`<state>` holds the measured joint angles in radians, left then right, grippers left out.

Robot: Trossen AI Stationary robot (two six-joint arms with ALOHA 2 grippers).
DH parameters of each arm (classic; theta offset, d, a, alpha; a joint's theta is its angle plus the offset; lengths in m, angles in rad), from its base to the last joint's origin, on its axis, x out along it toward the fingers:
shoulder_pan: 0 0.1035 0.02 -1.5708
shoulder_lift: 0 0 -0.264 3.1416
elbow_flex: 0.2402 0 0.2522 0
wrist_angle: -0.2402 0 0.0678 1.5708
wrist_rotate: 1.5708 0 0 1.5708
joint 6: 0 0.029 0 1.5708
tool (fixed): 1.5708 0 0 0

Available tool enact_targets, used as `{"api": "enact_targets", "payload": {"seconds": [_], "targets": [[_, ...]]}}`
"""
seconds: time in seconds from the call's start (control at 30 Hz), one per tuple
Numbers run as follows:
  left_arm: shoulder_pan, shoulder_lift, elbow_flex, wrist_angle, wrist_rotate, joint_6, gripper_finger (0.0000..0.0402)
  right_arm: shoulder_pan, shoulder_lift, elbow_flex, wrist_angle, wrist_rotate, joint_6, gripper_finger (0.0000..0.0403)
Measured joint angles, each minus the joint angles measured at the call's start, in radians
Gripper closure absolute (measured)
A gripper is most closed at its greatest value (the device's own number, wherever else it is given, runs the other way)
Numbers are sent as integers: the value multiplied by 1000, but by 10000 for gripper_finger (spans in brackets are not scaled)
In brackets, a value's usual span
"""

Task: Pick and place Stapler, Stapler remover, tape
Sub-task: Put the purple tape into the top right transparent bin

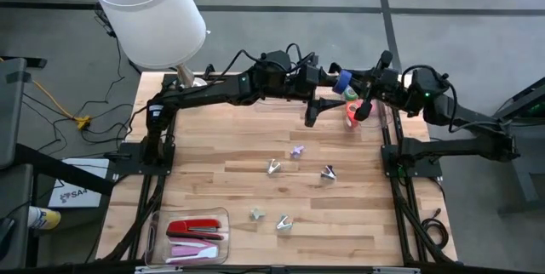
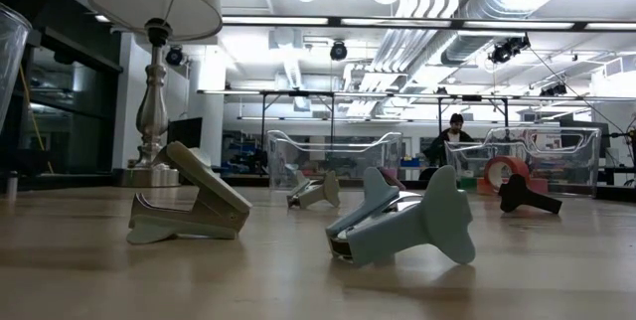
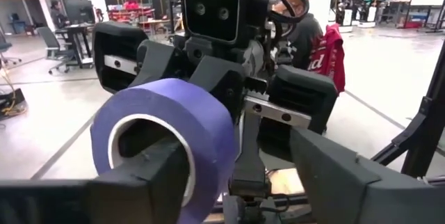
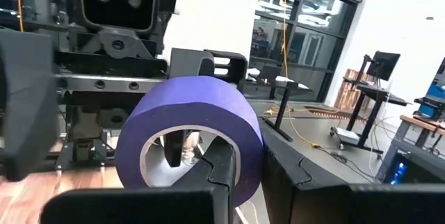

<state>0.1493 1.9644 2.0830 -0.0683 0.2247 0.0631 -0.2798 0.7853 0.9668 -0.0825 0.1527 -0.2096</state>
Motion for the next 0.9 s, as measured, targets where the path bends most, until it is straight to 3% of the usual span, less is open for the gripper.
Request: {"api": "enact_targets", "payload": {"seconds": [0.2, 0.53, 0.77, 0.9], "targets": [[0, 1, 0, -53, -31, 5, 112, 0, 0, 0, -26, -2, 0, 371], [1, -42, 0, -193, -263, 118, 103, 0, -2, 0, -134, 28, 27, 371], [1, -79, 0, -339, -464, 130, 103, -4, 1, 1, -297, 194, 85, 371], [1, -93, 0, -425, -530, 112, 103, -23, 15, 1, -422, 334, 210, 371]]}}
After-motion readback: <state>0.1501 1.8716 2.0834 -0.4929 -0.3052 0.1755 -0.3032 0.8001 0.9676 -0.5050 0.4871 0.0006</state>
